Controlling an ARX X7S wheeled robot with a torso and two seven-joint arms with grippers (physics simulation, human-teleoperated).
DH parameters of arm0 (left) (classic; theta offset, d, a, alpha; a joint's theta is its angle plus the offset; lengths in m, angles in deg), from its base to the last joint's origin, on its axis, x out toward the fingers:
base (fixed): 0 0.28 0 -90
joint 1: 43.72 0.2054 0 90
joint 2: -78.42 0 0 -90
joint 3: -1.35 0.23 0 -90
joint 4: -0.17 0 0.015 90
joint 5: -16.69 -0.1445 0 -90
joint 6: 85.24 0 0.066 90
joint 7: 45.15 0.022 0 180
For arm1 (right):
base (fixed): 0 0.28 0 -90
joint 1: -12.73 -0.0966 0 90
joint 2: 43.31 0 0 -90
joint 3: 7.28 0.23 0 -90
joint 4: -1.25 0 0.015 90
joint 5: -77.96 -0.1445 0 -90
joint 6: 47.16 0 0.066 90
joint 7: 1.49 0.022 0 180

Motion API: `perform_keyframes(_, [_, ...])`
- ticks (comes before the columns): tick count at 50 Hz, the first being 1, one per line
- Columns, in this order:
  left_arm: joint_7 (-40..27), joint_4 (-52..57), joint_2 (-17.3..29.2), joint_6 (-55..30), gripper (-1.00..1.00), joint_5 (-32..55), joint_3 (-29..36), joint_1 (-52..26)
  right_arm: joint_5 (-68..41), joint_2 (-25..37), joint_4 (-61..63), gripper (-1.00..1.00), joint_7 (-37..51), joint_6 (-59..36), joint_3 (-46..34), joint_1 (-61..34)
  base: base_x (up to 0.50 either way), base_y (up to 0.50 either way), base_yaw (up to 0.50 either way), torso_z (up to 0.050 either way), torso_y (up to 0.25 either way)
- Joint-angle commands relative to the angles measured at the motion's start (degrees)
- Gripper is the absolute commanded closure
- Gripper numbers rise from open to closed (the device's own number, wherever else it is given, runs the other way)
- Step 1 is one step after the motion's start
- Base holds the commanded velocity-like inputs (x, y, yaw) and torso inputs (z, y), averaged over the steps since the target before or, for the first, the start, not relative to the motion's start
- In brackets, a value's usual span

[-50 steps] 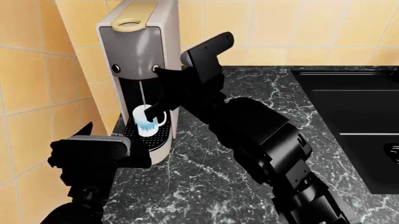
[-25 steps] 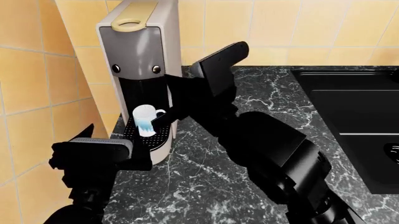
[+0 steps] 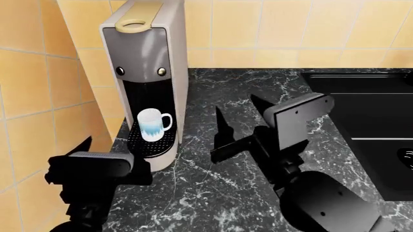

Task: Press the button on the coffee machine to serve coffee.

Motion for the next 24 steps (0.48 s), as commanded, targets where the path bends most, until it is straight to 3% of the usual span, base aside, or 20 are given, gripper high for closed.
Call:
perform_keyframes(1, [-0.1,0.1,0.8,0.9,-1.00,0.4,-1.3,1.8,3.4,6.2,5.2,-1.00,5.2,5.9,4.8,14.1,0.00,0.00,0.00,0.000,0.000])
perform_keyframes(24, [0.0,-2.8,0.5,3.3,-1.00,0.6,-1.7,3.3,3.8,10.2,5.8,-1.00,9.2,13.8,13.6,30.9,0.00,0.00,0.00,0.000,0.000])
